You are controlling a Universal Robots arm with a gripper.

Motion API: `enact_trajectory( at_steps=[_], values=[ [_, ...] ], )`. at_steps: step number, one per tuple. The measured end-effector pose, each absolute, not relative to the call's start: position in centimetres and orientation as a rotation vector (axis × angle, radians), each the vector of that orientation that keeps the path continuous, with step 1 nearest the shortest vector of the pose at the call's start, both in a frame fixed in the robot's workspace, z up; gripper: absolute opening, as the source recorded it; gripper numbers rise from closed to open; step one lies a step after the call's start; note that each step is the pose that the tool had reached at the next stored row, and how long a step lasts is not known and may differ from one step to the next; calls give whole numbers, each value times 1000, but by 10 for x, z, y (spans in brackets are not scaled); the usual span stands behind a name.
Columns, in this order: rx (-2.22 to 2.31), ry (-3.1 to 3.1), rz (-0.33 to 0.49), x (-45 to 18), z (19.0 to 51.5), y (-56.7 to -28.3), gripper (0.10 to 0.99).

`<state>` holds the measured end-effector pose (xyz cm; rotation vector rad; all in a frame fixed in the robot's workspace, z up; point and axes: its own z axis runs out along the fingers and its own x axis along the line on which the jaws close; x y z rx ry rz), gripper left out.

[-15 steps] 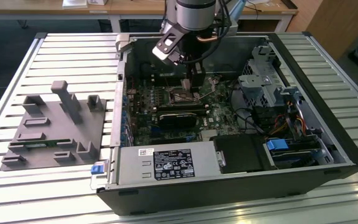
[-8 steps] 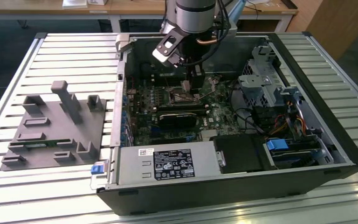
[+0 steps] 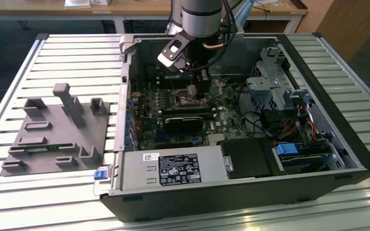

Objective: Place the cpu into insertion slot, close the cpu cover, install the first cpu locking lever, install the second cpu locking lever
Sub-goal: 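Place the cpu into insertion slot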

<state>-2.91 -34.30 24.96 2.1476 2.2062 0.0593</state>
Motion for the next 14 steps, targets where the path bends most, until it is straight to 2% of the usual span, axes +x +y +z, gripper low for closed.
enact_trajectory(
  at_steps=[14],
  values=[
    [2148,2207,58,-30,238,-336,537]
  ],
)
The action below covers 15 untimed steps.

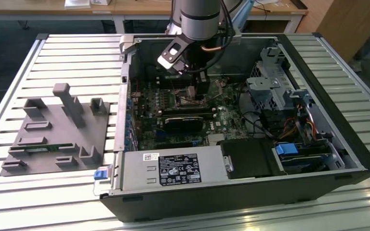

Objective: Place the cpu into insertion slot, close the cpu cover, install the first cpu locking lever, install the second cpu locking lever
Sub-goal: 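Place the cpu into insertion slot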

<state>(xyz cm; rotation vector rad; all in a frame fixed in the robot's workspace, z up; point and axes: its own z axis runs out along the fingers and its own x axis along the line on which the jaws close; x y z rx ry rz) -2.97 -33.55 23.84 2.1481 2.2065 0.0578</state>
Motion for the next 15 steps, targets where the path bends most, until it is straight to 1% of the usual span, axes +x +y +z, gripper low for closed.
enact_trajectory(
  at_steps=[15],
  values=[
    [2148,2207,57,-30,229,-331,537]
  ],
)
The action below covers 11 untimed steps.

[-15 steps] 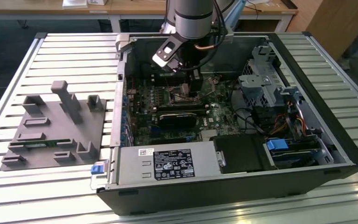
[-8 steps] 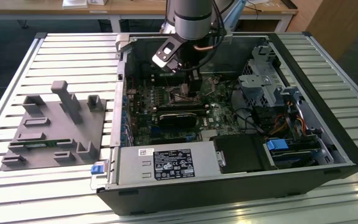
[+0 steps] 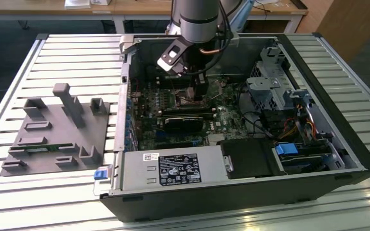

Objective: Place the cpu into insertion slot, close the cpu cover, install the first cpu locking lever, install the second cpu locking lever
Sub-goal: 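Place the cpu into insertion slot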

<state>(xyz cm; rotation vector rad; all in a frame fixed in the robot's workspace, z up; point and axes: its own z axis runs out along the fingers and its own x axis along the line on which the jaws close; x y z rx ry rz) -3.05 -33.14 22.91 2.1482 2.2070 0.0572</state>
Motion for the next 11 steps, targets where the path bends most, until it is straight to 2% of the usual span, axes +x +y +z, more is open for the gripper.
enact_trajectory(
  at_steps=[11],
  values=[
    [2149,2208,54,-31,222,-330,537]
  ],
)
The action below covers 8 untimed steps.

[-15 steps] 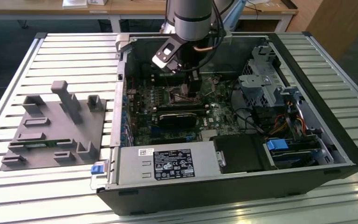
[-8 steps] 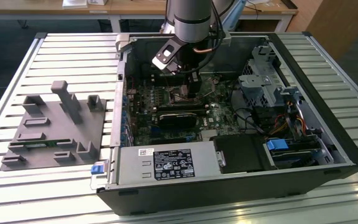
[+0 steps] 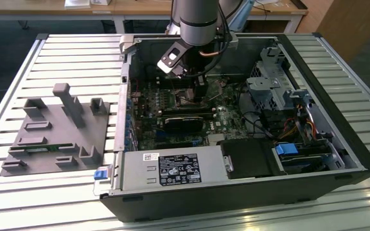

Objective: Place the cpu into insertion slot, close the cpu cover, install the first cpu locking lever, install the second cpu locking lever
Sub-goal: 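Place the cpu into insertion slot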

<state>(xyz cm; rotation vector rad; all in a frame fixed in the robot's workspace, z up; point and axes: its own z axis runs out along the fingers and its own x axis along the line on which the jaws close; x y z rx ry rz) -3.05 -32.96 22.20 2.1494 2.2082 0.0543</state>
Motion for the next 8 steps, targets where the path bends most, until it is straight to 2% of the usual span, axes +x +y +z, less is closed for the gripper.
enact_trajectory(
  at_steps=[8],
  values=[
    [2150,2209,54,-31,220,-330,537]
  ],
)
